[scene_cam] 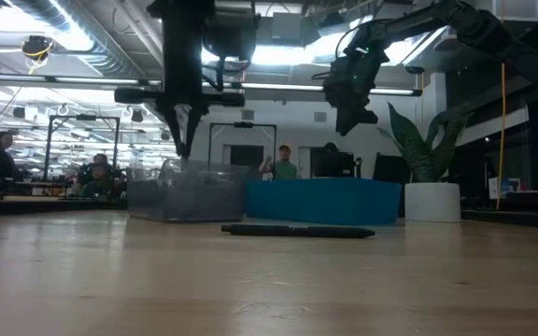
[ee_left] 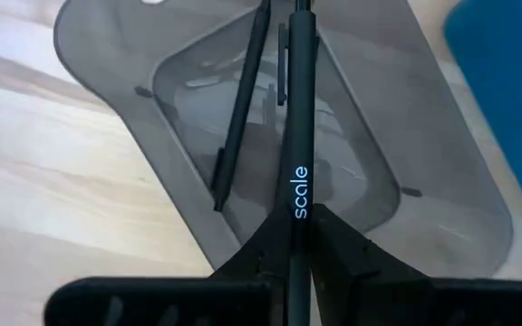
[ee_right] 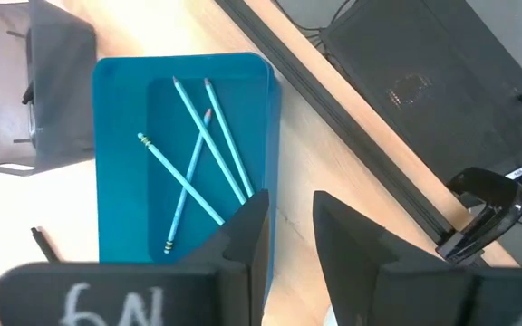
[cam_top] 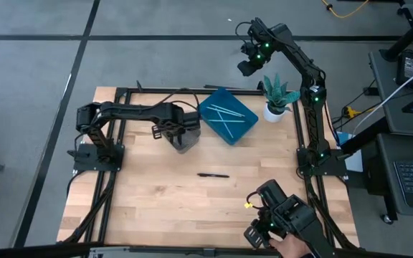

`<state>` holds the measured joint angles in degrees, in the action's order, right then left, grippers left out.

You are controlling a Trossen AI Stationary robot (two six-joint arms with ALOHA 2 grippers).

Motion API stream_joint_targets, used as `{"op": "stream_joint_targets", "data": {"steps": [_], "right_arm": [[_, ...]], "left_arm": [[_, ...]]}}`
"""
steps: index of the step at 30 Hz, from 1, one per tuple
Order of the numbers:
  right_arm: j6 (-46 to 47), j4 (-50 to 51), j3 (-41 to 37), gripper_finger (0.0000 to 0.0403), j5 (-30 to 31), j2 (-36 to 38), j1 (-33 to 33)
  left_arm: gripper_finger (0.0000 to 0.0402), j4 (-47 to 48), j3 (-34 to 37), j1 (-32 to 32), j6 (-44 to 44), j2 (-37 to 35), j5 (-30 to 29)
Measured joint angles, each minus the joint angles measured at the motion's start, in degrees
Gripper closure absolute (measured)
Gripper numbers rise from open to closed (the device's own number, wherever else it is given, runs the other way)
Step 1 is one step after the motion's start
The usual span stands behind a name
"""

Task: Sort pens & pencils
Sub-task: Put the black pen into the black bin

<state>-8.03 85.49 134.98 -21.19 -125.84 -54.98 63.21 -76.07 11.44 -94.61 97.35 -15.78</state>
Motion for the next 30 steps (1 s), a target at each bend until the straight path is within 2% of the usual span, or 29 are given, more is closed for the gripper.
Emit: {"op": "stream_joint_targets", "data": {"steps": [13,20,30], "right_arm": [[0.02,0.04,0.0,0.0313,-0.03,0.0,0.0],[0.17,0.08,0.02,0.0313,-0.04,0.0,0.0],[0.2,0.15,0.0,0.0313,-0.02,0.0,0.0]], "left_arm": [[0.0382,-3.6,-0.02,3.56,3.93,5.41,0.52],[0.0382,-4.46,0.2,4.77,5.18,5.58,0.2],[0.038,-12.38,6.75,3.87,3.66,5.56,2.86]]}}
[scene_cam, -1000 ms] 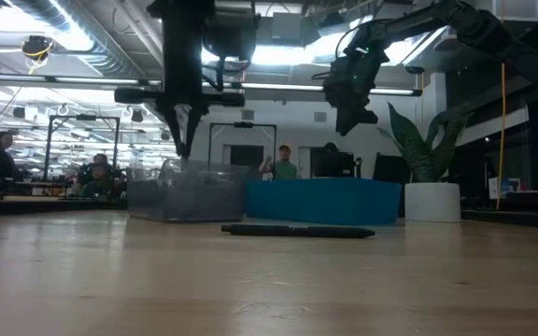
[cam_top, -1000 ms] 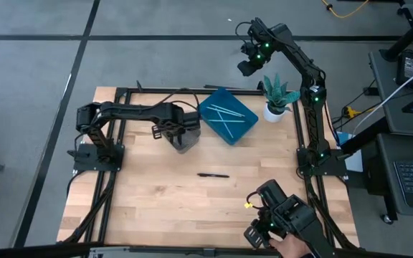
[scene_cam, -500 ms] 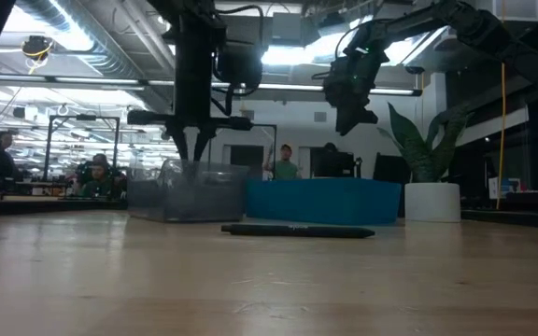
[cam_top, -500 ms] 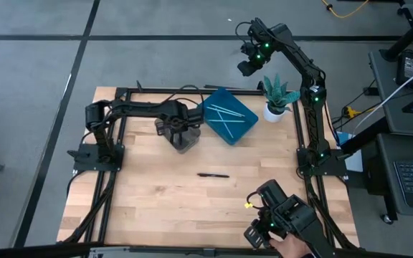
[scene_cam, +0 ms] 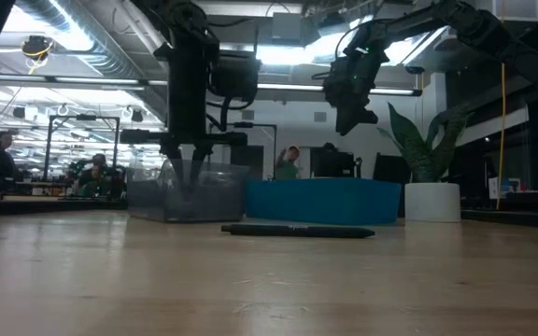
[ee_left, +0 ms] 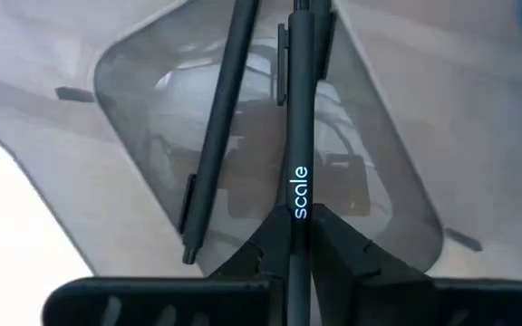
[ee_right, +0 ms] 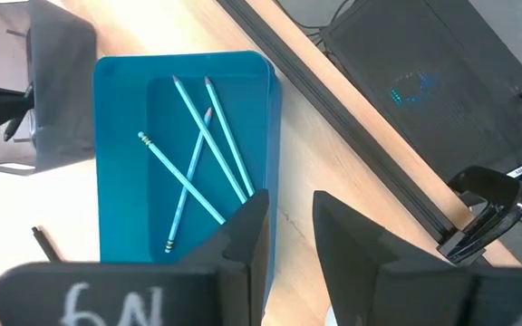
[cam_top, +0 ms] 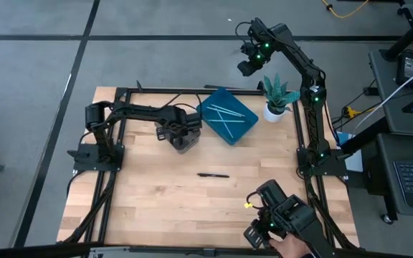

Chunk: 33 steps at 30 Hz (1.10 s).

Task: Sort pens & pencils
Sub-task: Put the black pen into the black bin

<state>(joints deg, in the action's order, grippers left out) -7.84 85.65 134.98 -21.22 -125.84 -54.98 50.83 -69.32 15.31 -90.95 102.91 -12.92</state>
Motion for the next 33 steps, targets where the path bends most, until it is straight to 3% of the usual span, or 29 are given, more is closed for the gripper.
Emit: {"op": "stream_joint_targets", "data": {"steps": [19,28,33], "right_arm": [[0.07,-0.28,0.02,0.0313,0.04,0.0,0.02],[0.07,-0.2,0.01,0.0313,0.04,0.0,0.02],[0.07,-0.48,0.0,0.0313,0.03,0.0,0.02]], "left_arm": [[0.0325,-2.57,0.24,-0.85,2.82,-1.32,-2.52],[0.0324,0.43,0.16,-2.58,4.04,-11.67,-7.66],[0.0322,1.43,-2.73,-6.79,4.51,-15.44,-9.85]]}}
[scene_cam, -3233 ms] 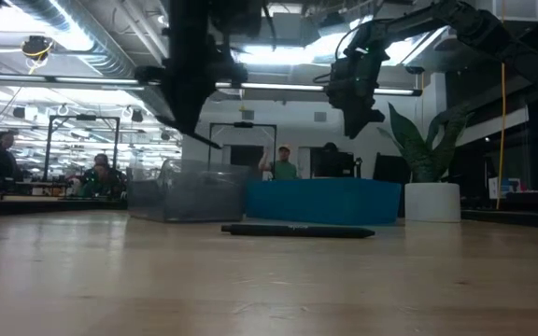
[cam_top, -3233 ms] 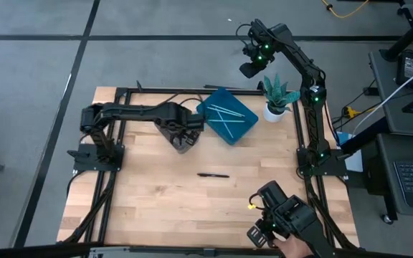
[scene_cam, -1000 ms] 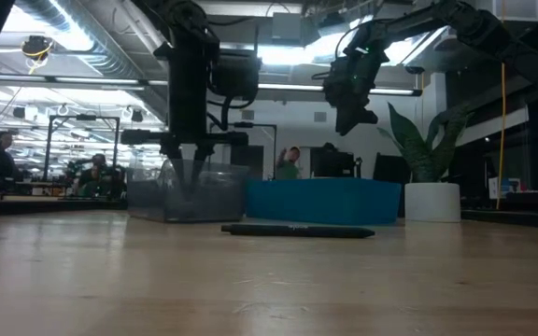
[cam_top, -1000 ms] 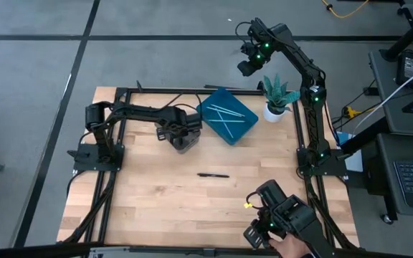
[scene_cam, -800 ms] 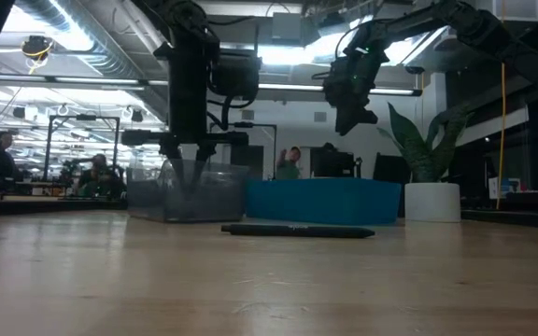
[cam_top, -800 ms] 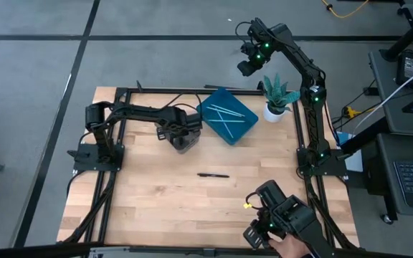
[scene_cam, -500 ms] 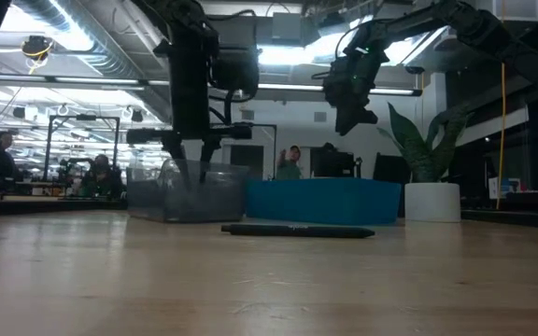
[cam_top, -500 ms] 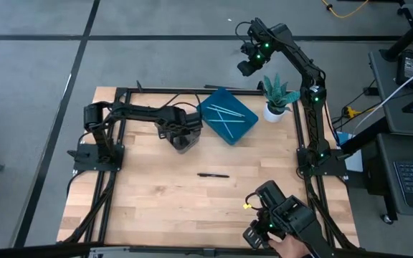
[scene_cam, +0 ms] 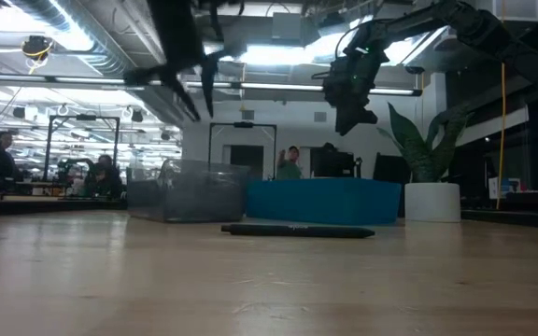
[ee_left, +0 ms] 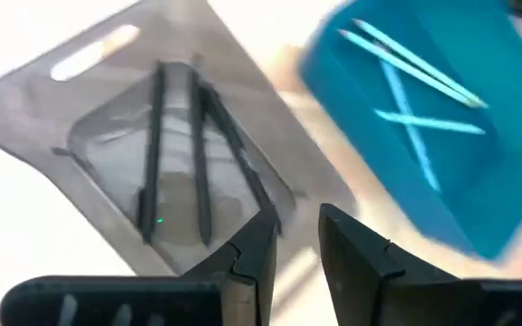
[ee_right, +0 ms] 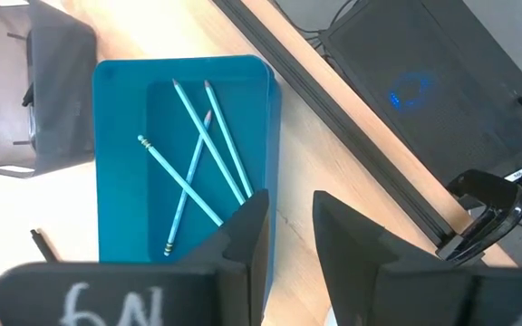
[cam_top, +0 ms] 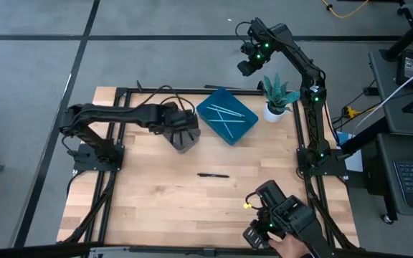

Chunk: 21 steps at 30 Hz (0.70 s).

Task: Sort pens & pencils
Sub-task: Put the black pen into the black bin

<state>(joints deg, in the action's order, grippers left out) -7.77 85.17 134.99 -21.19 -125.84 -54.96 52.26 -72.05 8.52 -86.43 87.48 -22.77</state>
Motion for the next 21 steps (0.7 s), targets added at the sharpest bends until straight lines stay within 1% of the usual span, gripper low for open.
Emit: {"op": "stream_joint_targets", "data": {"steps": [6,10,13,17,19,21], "right_arm": [[-0.02,-0.07,0.01,0.0313,0.0,0.0,0.0],[-0.02,-0.07,0.01,0.0313,0.0,0.0,0.0],[-0.02,-0.16,0.01,0.0313,0.02,0.0,0.0],[0.11,-0.88,0.01,0.0313,0.04,0.0,-0.02],[1.17,-1.1,0.01,0.0313,0.04,0.0,-0.02],[1.57,-1.45,0.0,0.0313,0.06,0.0,-0.02]], "left_arm": [[0.0328,5.76,-8.0,-8.45,3.22,-0.22,0.2],[0.0329,6.12,-12.02,-16.42,4.38,-0.19,0.45],[0.0329,5.41,-13.67,-23.01,4.57,0.48,-0.18],[0.0329,5.78,-13.7,-29.57,5.51,4.09,0.07],[0.0329,4.9,-13.7,-31.32,8.36,6.79,0.36],[0.0329,2.69,-13.7,-31.78,13.22,9.91,1.42]]}}
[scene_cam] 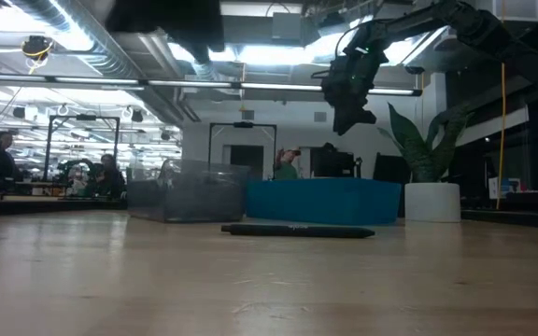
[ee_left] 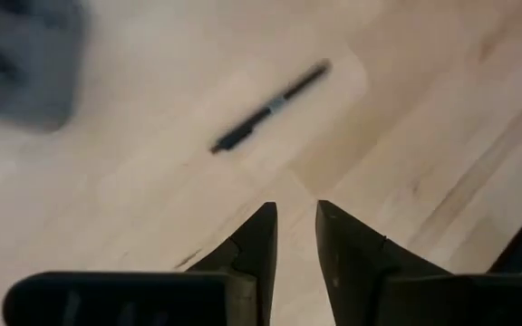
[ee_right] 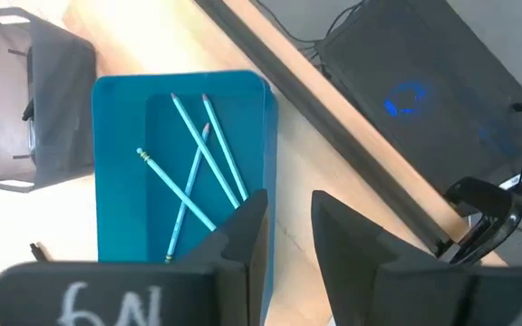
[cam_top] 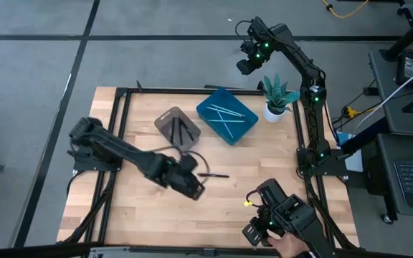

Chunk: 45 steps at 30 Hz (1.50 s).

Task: Sort pens & pencils
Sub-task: Put the black pen into the black bin

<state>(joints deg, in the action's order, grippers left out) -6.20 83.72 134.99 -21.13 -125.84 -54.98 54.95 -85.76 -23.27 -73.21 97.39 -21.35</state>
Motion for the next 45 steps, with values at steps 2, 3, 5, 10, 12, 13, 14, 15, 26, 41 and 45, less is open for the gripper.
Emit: {"op": "stream_joint_targets", "data": {"steps": [2,3,5,10,12,13,14,15,26,41,45], "right_arm": [[0.12,-0.62,0.0,0.0313,-0.02,0.0,0.0],[0.22,-0.92,0.01,0.0313,-0.02,0.0,0.0],[1.13,-1.96,0.01,0.0313,-0.02,0.0,0.0],[2.07,-2.09,0.0,0.0313,-1.19,0.0,-0.04],[2.9,-2.09,0.0,0.0313,-1.44,0.0,-0.02],[2.99,-2.1,0.01,0.0313,-1.47,0.0,-0.02],[3.0,-2.1,0.0,0.0313,-1.47,0.0,-0.04],[3.0,-2.1,0.01,0.0313,-1.46,0.0,-0.04],[2.97,-2.91,0.0,0.0313,-1.48,0.0,-1.48],[2.94,-3.0,-0.01,0.0313,-1.52,0.0,-3.89],[2.96,-3.09,0.01,0.0313,-1.61,0.0,-3.89]], "left_arm": [[0.0329,-2.54,0.02,0.54,6.22,3.14,2.14],[0.0329,-4.26,0.04,1.17,9.86,4.75,3.79],[0.0329,-7.44,0.03,2.48,17.3,7.48,7.26],[0.0329,-6.52,0.04,5.89,30.96,11.52,9.89],[0.0329,-6.54,0.04,7.46,36.3,12.31,9.97],[0.0329,-6.53,0.04,8.19,38.89,12.58,9.98],[0.0329,-6.61,0.04,9.0,41.01,12.87,9.98],[0.0329,-6.7,0.04,9.79,42.68,13.19,9.98],[0.0329,-13.49,0.07,14.1,52.77,16.95,14.57],[0.033,-16.63,0.11,13.88,52.83,18.74,18.28],[0.0331,-16.59,0.12,13.88,52.92,19.7,19.37]]}}
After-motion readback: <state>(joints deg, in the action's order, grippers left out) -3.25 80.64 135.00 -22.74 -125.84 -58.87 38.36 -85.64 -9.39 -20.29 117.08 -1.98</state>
